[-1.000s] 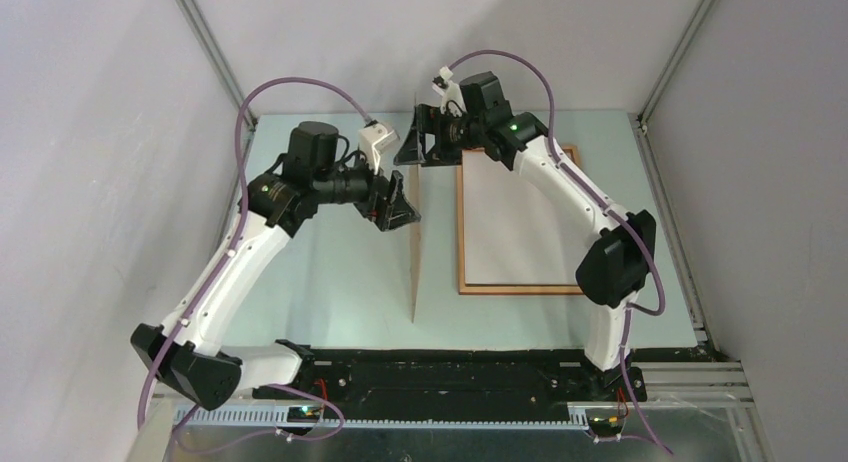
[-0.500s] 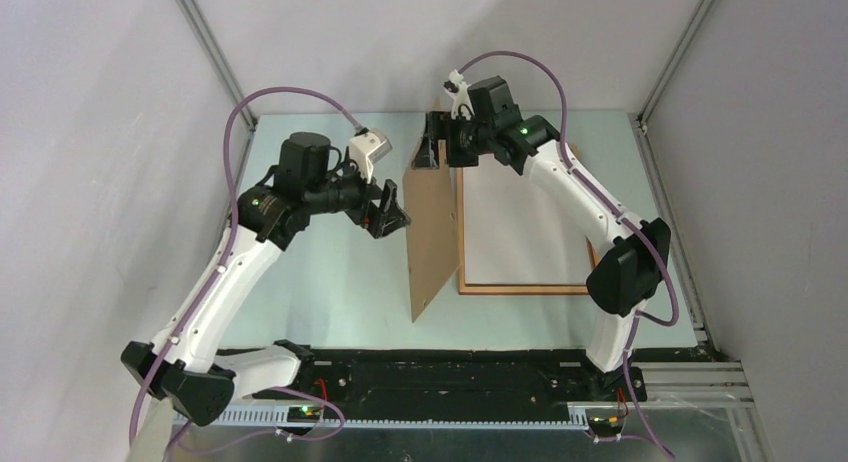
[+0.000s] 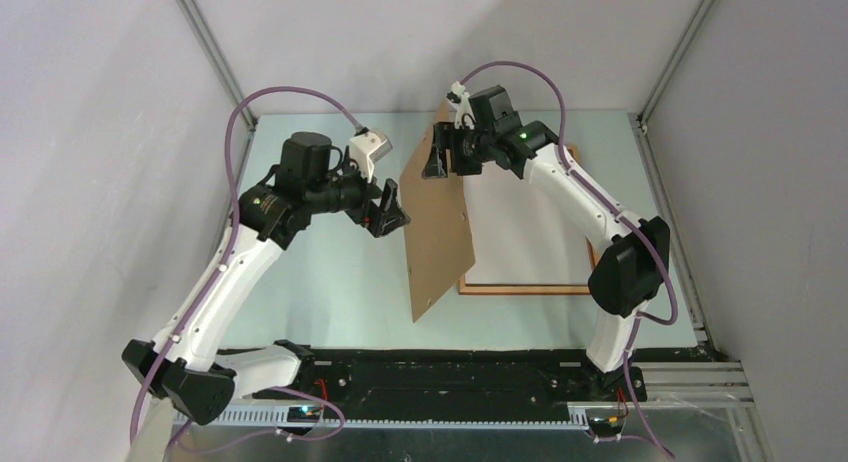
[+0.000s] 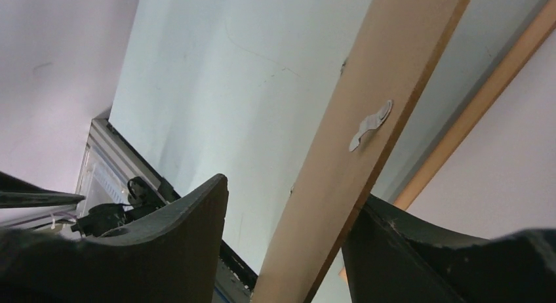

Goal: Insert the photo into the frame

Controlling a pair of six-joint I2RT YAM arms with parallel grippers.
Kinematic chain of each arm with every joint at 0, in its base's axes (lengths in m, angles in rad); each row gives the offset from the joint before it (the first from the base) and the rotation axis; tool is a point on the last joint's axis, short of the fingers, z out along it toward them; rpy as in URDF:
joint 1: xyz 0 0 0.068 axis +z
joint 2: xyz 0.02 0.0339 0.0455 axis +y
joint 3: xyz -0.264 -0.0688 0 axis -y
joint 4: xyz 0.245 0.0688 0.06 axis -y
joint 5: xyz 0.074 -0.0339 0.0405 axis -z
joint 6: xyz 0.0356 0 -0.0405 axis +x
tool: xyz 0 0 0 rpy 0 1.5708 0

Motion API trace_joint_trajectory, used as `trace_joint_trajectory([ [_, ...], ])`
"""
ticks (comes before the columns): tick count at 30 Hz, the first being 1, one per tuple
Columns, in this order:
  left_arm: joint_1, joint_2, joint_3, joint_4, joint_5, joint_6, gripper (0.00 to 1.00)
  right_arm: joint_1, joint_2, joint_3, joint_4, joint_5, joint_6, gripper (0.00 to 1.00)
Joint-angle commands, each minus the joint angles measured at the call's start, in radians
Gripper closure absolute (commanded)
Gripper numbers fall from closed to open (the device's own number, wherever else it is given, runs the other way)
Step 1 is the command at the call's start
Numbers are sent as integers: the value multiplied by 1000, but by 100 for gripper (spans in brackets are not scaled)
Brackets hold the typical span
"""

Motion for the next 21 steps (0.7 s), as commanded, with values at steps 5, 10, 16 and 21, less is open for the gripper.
trace_joint_trajectory([
  [5,-5,-61,-28,13,-50,40,3,3,-117,-83,-4,67,-76,46],
  [10,-5,-58,-27,14,-51,39,3,-13,-133,-114,-5,92,-86,63],
  [16,-5,-56,-28,13,-54,41,3,-31,-144,-129,-2,99,-83,80],
  [21,-5,-57,-32,13,-53,41,3,-41,-149,-128,-2,99,-84,79],
])
